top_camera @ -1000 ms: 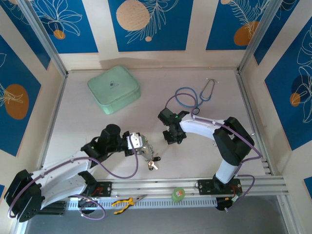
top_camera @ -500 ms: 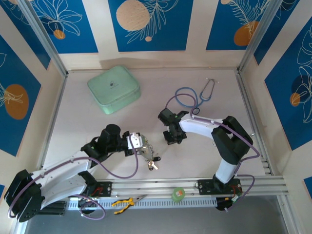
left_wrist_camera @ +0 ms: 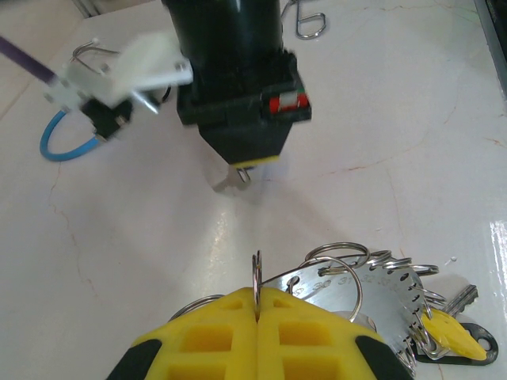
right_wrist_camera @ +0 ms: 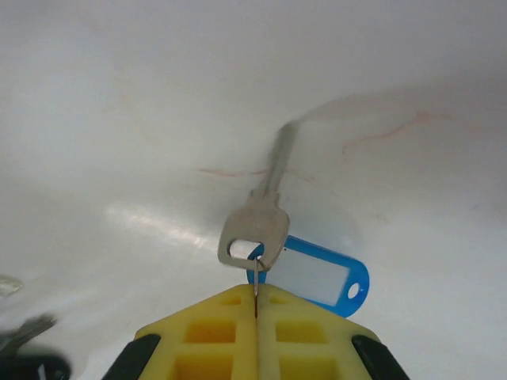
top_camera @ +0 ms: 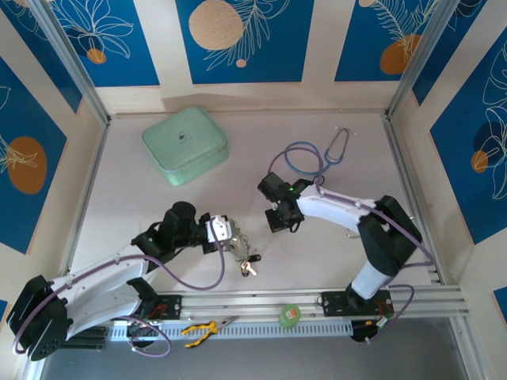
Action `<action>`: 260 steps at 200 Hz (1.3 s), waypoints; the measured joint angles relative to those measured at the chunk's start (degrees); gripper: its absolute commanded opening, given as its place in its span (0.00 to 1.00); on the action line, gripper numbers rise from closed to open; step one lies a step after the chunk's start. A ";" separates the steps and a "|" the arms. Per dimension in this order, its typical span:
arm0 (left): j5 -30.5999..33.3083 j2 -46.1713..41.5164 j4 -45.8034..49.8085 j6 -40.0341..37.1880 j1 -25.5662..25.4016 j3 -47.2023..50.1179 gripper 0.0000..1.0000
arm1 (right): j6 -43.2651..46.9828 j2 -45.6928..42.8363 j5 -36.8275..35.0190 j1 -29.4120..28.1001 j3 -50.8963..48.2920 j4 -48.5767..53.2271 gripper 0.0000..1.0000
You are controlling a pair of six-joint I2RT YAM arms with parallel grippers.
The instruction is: Put the keys on the keyring
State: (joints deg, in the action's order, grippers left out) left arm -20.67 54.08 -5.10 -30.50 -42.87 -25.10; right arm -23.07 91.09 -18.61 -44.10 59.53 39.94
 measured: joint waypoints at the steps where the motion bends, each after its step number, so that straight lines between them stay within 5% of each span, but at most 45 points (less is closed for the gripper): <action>1: 0.00 0.00 0.00 -0.02 0.00 0.00 0.00 | 0.20 -0.31 -0.09 -0.09 -0.07 -0.09 0.00; 33: -0.02 0.02 -0.02 0.24 0.00 0.00 0.00 | 9.40 -12.96 0.20 -3.93 -4.48 -4.61 0.00; 77: -0.55 -0.04 -0.02 3.54 0.00 0.00 0.00 | 24.83 -20.76 10.93 -6.56 -7.21 -7.61 0.00; 158: -2.23 0.09 0.15 6.64 0.00 0.00 0.00 | 35.76 -18.10 23.15 -7.63 -4.37 -7.34 0.00; 260: -2.84 0.09 0.46 6.62 0.11 0.00 0.00 | 38.05 -12.46 21.99 -10.71 1.51 -6.29 0.00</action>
State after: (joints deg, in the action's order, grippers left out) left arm -23.51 54.17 -4.64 -23.88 -42.76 -25.10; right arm 14.98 78.63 3.38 -54.81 61.04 33.65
